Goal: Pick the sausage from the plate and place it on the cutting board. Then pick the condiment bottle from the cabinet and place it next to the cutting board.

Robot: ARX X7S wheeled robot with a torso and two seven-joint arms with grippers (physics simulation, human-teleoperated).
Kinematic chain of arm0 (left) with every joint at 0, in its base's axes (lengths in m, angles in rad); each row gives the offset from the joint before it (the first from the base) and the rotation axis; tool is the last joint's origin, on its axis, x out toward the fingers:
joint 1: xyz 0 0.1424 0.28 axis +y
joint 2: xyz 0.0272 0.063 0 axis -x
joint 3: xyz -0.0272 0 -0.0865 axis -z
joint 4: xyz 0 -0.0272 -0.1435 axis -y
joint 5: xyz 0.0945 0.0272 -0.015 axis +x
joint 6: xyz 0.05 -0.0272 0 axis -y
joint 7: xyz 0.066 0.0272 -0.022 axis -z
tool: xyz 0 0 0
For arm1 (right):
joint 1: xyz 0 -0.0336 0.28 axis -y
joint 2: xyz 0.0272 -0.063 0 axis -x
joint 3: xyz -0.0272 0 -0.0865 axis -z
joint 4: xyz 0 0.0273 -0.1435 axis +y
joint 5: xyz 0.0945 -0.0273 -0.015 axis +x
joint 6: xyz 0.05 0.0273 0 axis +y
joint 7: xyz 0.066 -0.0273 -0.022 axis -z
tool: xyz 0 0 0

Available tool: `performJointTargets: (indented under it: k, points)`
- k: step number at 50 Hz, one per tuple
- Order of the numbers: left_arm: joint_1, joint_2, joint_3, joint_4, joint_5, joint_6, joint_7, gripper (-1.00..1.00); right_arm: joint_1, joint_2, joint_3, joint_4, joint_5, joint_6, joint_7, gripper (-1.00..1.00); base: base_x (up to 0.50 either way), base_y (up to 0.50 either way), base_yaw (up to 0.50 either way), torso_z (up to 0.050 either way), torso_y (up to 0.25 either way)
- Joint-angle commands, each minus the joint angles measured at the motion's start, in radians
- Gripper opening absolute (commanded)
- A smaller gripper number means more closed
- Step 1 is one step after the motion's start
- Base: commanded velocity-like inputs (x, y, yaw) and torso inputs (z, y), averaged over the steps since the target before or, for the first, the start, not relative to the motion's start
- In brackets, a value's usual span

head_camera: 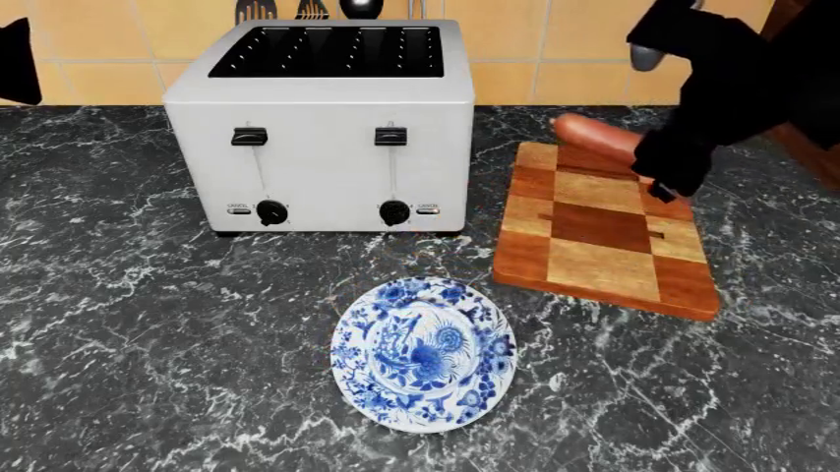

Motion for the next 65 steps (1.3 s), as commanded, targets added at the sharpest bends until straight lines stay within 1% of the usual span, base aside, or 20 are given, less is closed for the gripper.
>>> performJointTargets:
  k: [1, 9, 20, 28, 34, 39, 54, 55, 65]
  points:
    - [0.005, -0.009, -0.004, 0.014, -0.003, -0.011, 0.001, 1.0, -0.066, -0.078, 0.038, 0.187, -0.013, -0.108, 0.031, -1.0, 0.0, 0.0, 0.0, 0.0, 0.0]
    - [0.007, -0.022, -0.01, 0.038, -0.008, -0.03, 0.002, 1.0, -0.102, -0.116, 0.042, 0.291, -0.021, -0.155, 0.032, -1.0, 0.0, 0.0, 0.0, 0.0, 0.0]
    - [0.011, -0.012, -0.008, 0.022, -0.003, -0.015, -0.009, 1.0, -0.14, -0.142, 0.054, 0.361, -0.014, -0.179, 0.03, -1.0, 0.0, 0.0, 0.0, 0.0, 0.0]
    - [0.017, -0.013, -0.01, 0.031, -0.004, -0.018, -0.012, 1.0, -0.158, -0.17, 0.071, 0.447, -0.017, -0.229, 0.051, -1.0, 0.0, 0.0, 0.0, 0.0, 0.0]
    - [0.019, -0.02, -0.012, 0.043, -0.007, -0.026, -0.008, 1.0, -0.175, -0.188, 0.084, 0.491, -0.011, -0.25, 0.05, -1.0, 0.0, 0.0, 0.0, 0.0, 0.0]
    - [0.024, -0.027, -0.015, 0.057, -0.011, -0.036, -0.006, 1.0, -0.197, -0.181, 0.089, 0.474, -0.003, -0.234, 0.054, -1.0, 0.0, 0.0, 0.0, 0.0, 0.0]
    - [0.025, -0.03, -0.015, 0.055, -0.011, -0.038, -0.006, 1.0, -0.226, -0.236, 0.094, 0.6, -0.03, -0.291, 0.035, -1.0, 0.0, 0.0, 0.0, 0.0, 0.001]
    - [0.025, -0.029, -0.015, 0.054, -0.011, -0.038, -0.006, 1.0, -0.224, -0.236, 0.096, 0.6, -0.033, -0.289, 0.036, 1.0, 0.0, 0.0, 0.0, 0.0, 0.0]
    - [0.019, -0.023, -0.015, 0.05, -0.012, -0.034, -0.007, 1.0, -0.194, -0.23, 0.12, 0.595, -0.061, -0.282, 0.044, 1.0, 0.0, 0.0, 0.0, 0.0, 0.0]
